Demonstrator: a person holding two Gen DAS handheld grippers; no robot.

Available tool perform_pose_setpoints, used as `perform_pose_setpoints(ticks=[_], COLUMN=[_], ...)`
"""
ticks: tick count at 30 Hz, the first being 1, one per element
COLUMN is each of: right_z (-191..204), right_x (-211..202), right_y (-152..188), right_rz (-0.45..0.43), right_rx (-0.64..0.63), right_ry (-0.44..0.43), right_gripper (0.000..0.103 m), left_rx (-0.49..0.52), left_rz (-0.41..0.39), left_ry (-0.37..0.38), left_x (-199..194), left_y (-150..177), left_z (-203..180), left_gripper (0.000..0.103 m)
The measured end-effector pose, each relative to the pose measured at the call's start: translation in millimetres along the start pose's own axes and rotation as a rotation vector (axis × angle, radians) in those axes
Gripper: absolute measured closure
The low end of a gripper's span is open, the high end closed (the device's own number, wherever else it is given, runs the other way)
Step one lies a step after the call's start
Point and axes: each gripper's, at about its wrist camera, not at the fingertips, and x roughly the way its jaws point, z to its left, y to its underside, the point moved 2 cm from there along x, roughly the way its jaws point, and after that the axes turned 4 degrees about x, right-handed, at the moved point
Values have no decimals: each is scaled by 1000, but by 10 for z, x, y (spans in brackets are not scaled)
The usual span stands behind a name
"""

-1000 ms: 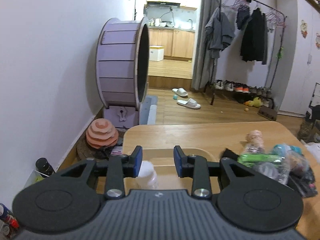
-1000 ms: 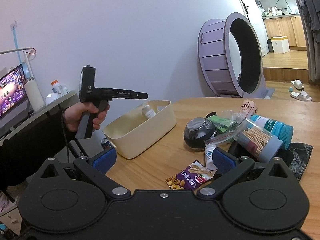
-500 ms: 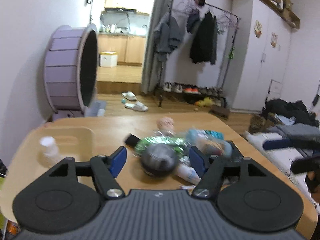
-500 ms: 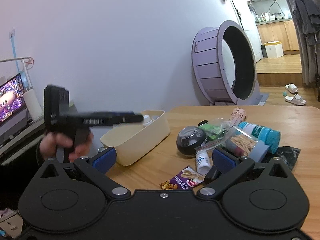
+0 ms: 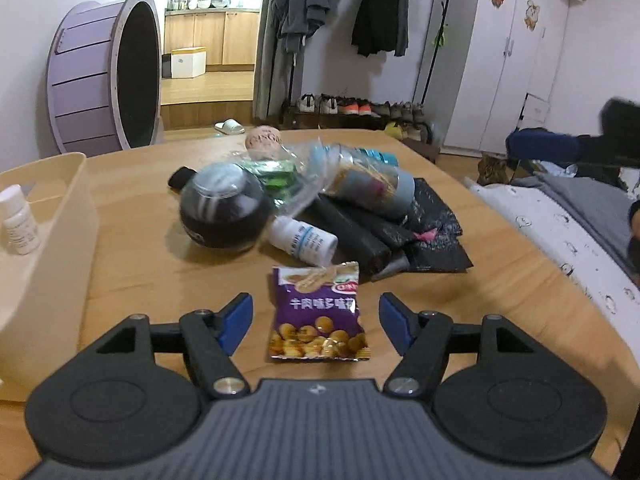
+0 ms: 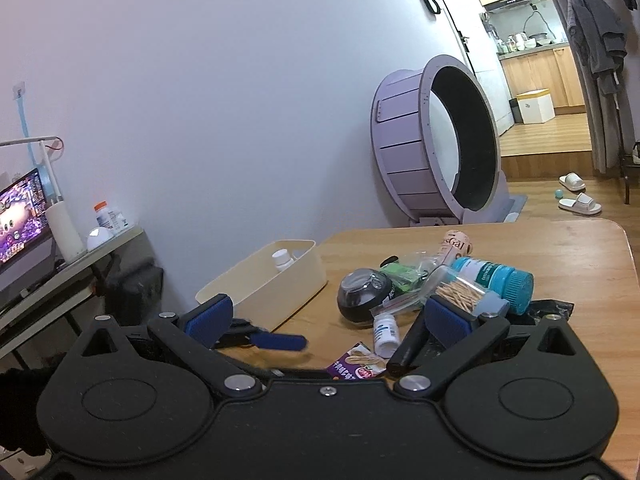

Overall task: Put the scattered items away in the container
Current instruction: 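Move the left gripper to the purple snack bag, then pinch the purple snack bag with the left gripper and lift, then carry the snack bag over the cream bin and release it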

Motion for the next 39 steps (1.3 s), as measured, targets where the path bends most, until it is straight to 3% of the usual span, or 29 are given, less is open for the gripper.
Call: perform_pose_setpoints(ticks=[7,11,16,25,34,39], right_z=[23,37,46,106,74,91], right_x=[-26,-51,-65,2,8,65], right_y=[10,26,63,149,130,144], right_rz=[26,65,126,199,174,171], right_rx=[-17,-39,-52,-82,-67,-58], right_ry=[-20,-29,-32,-32,-25,-28], right_gripper=[0,0,0,0,0,0], left_rx=[-8,6,26,-7,-22,-55], left_rz=[47,33,10,-20,-127,-183], left_ry=[-73,-94,-105,-68,-91,-177], left_x=[179,180,150,24,-585,-991], left_y=[14,31,55,73,-115,-240], left_z=[-95,-106,-87,11,219,563], left_gripper=[34,35,54,65,66,65])
